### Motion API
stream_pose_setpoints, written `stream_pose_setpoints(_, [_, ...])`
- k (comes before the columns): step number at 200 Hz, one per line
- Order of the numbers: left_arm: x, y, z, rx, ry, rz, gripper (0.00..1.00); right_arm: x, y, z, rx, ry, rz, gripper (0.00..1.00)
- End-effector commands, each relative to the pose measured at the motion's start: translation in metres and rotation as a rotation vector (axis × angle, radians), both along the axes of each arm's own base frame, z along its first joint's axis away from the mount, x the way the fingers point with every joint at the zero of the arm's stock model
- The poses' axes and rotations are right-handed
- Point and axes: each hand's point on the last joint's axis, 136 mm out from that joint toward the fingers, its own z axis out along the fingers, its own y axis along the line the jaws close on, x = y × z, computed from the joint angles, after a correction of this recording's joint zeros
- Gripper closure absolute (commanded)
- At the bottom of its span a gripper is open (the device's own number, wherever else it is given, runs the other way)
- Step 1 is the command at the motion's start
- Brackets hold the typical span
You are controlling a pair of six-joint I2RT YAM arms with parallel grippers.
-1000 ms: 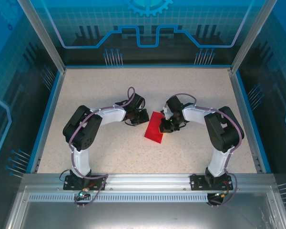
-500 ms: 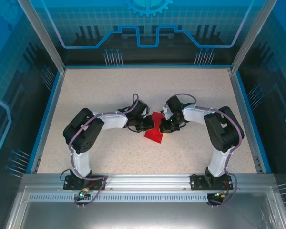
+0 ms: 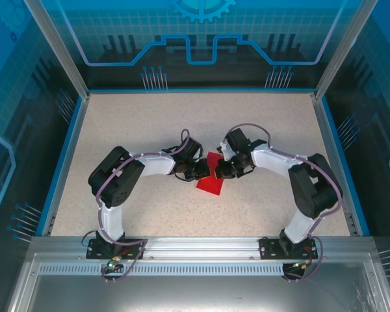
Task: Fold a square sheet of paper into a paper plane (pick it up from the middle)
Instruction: Fold the triangle a second time at the center of the table.
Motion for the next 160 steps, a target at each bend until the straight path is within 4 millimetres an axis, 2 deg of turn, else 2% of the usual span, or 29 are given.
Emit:
stream_pose_setpoints(1, [-0.025,0.020,-0.038,0.139,0.107,0.012,0.96,-0.018,0.007,0.005,-0.016,0.008,-0.004,0.97])
stream_pose_setpoints(63, [-0.025,0.025,-0.040,0.160,0.117,0.030,0.96,-0.033,0.017,-0.023,-0.076,0.055,0.013,0.98])
stream_pose_setpoints(96, [-0.026,0.025,-0.041,0.160,0.119,0.033,0.96,-0.033,0.017,-0.030,-0.083,0.065,0.017,0.98])
stream_pose_setpoints(160, [-0.026,0.028,-0.043,0.177,0.126,0.042,0.96,-0.036,0.008,-0.044,-0.148,0.091,0.016,0.98])
